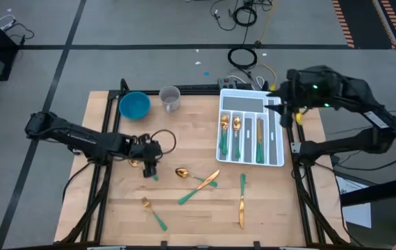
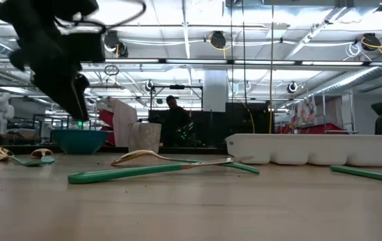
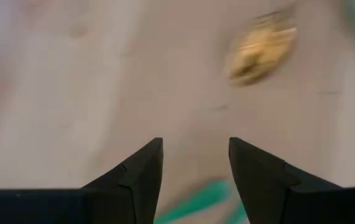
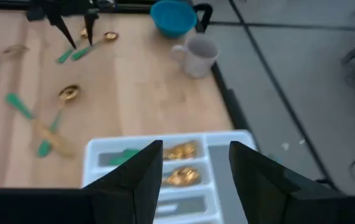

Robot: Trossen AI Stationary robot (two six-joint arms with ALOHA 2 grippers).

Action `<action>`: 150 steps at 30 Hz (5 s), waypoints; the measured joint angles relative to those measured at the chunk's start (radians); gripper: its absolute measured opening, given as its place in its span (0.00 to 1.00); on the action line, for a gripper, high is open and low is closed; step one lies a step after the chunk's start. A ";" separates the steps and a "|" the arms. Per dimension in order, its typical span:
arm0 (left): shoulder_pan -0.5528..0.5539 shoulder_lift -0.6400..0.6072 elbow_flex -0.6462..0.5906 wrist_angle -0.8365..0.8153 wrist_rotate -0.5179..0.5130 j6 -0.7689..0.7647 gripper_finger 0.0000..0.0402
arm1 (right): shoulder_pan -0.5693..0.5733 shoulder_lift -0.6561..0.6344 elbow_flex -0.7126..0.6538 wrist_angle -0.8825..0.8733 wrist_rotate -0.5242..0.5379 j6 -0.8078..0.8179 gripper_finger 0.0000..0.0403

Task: Sort silverware
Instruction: Put the green fork into the white silverware organizer

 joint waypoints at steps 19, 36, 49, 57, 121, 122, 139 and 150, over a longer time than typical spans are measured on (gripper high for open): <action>-0.562 0.379 0.263 -0.126 -0.047 -0.179 0.47 | 0.164 0.057 0.000 -0.072 0.000 0.139 0.44; -0.582 0.488 0.415 -0.154 0.001 -0.094 0.47 | 0.177 0.139 -0.001 -0.087 -0.003 0.129 0.44; -0.585 0.487 0.385 -0.151 0.050 -0.093 0.47 | 0.177 0.139 -0.001 -0.088 -0.002 0.123 0.44; -0.587 0.509 0.385 -0.116 0.069 -0.101 0.47 | 0.177 0.139 -0.001 -0.090 0.000 0.109 0.44; -0.591 0.210 0.525 0.728 -0.657 0.792 0.05 | 0.176 -0.323 -0.961 1.057 -0.424 0.299 0.44; -0.576 0.199 0.528 0.725 -0.579 0.806 0.05 | 0.176 -0.322 -0.989 1.096 -0.430 0.315 0.44; -0.380 0.270 0.520 0.930 0.151 1.565 0.05 | 0.372 -0.227 -1.401 2.378 -0.310 0.465 0.44; -0.215 0.328 0.520 1.036 0.488 1.546 0.03 | 0.452 0.071 -1.150 2.299 -0.407 0.366 0.44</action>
